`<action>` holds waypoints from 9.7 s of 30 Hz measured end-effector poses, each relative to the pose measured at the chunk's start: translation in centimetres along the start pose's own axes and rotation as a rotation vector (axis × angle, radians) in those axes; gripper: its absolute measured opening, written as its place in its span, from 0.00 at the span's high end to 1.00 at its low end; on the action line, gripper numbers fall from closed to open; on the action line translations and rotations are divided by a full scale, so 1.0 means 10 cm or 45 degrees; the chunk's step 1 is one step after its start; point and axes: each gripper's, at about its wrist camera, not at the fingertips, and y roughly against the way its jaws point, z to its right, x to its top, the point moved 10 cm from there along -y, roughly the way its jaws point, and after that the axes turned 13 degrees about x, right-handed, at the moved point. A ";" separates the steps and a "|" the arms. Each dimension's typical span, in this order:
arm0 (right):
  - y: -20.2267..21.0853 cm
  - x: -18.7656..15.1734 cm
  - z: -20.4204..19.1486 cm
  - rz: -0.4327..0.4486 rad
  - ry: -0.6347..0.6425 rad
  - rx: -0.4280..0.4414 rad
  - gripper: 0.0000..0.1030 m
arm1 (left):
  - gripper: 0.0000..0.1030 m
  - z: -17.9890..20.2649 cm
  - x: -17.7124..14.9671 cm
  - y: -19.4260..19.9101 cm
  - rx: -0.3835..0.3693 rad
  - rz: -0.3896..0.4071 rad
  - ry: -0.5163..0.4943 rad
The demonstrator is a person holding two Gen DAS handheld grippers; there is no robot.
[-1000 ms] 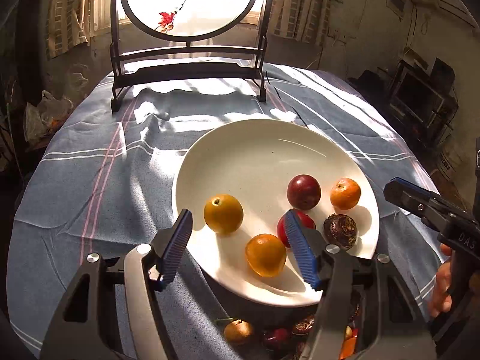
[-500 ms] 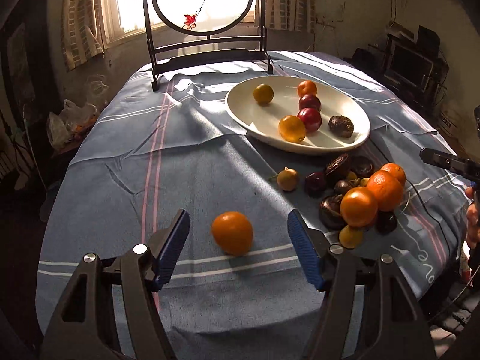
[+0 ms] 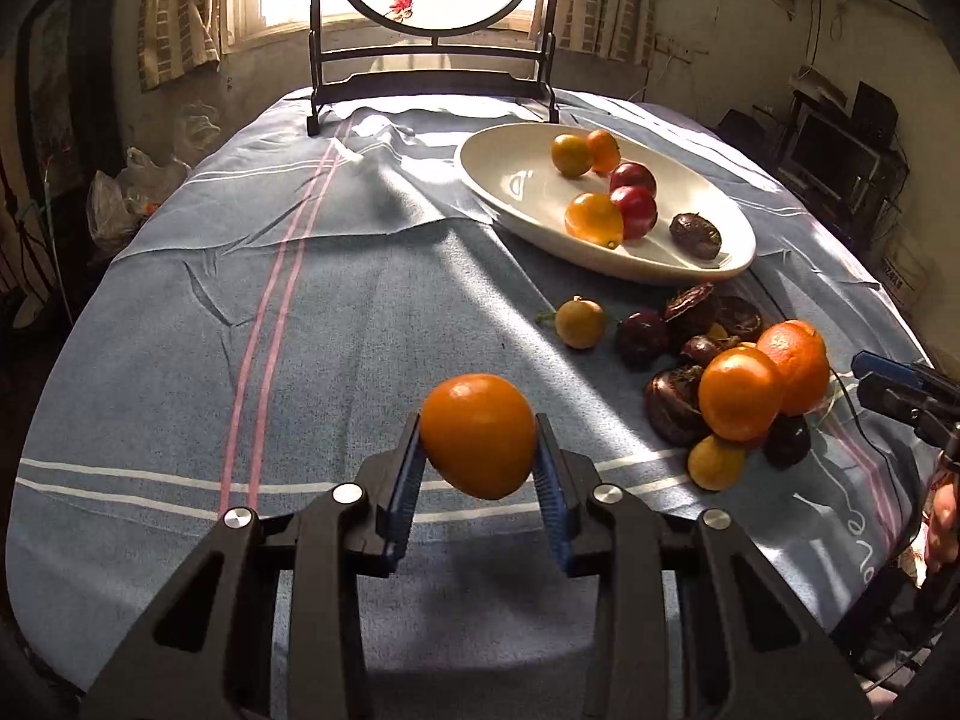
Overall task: Organize fruits
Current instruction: 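Grasp an orange with the left gripper while the right grasps a tangerine, then drop the orange and tangerine into the white plate from both grippers, then grasp another orange with the left gripper while the right grasps a tangerine, then release both oranges into the white plate by opening both grippers, then grasp a yellow fruit with the left gripper while the right grasps a dark plum, then carry both fruits over the white plate and open both grippers, then grasp a red tomato with the left gripper while the right grasps another red tomato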
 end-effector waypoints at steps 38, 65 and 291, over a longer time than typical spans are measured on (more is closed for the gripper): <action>0.18 0.96 0.58 0.186 -0.167 -0.035 0.60 | 0.67 0.46 0.71 0.29 -0.160 0.132 -0.024; 0.09 0.66 0.29 0.144 -0.101 0.010 0.55 | 0.44 0.63 0.56 0.28 -0.129 0.108 -0.133; -0.58 -0.02 -0.03 -0.190 0.012 -0.115 0.65 | 0.71 0.87 -0.08 0.27 -0.112 0.022 -0.067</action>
